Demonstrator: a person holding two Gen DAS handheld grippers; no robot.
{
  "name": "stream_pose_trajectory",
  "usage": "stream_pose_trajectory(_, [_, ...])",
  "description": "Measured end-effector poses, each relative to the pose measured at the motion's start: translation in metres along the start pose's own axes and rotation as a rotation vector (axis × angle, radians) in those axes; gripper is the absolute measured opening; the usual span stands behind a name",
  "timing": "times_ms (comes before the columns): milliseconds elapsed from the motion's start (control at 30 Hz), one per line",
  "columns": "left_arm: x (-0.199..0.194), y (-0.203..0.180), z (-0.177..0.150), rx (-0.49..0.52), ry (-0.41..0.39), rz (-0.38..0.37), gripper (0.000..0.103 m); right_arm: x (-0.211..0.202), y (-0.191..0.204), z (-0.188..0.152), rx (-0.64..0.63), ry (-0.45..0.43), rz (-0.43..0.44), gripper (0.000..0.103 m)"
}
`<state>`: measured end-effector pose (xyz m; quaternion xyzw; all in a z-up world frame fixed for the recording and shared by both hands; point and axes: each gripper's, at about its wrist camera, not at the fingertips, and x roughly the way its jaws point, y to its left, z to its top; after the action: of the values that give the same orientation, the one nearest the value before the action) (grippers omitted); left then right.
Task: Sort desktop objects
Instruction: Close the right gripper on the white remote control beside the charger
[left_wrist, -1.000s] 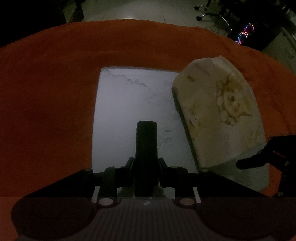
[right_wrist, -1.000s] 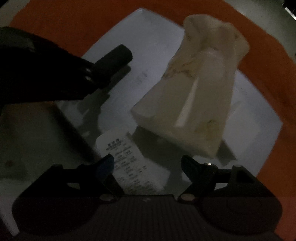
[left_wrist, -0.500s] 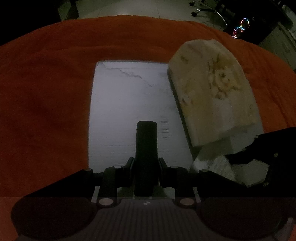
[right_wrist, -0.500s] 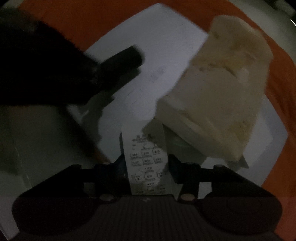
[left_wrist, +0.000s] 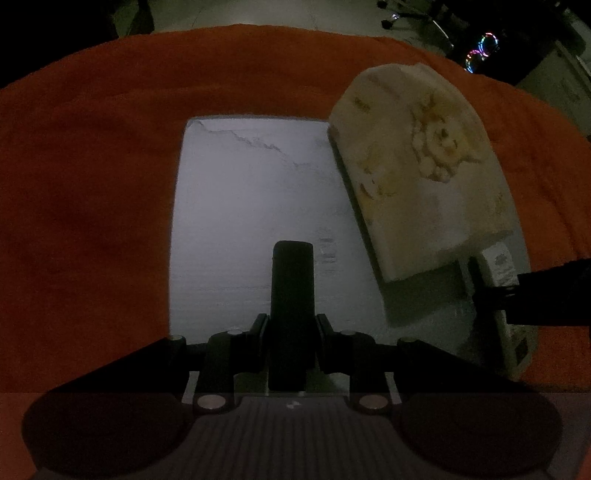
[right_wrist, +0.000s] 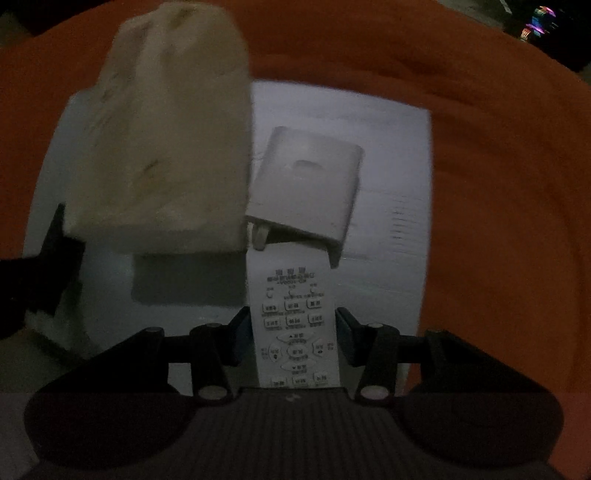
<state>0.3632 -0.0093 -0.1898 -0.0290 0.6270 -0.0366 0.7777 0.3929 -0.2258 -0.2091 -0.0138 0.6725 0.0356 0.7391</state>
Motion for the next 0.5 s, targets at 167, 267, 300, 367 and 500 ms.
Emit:
stream_pose_trajectory(167, [0.005, 0.001, -0.001, -0.011, 0.015, -0.006, 0.022, 0.000, 0.006, -0.012, -0.022, -0.002, -0.031, 0.062])
stream_pose_trajectory(267, [0.009, 0.002, -0.002, -0.018, 0.026, -0.010, 0.024, -0.005, 0.004, -0.018, -0.050, 0.005, -0.051, 0.067])
stream_pose_trajectory(300, [0.009, 0.001, -0.003, -0.013, 0.023, -0.006, 0.024, -0.007, 0.004, -0.021, -0.060, 0.008, -0.058, 0.067])
stream_pose_trajectory(367, [0.009, -0.002, -0.003, 0.007, 0.021, 0.002, 0.024, -0.008, 0.002, -0.027, -0.074, 0.012, -0.066, 0.067])
stream_pose_trajectory(500, [0.010, -0.005, -0.003, 0.011, 0.022, 0.007, 0.025, -0.003, 0.005, -0.043, -0.080, 0.017, -0.054, 0.064])
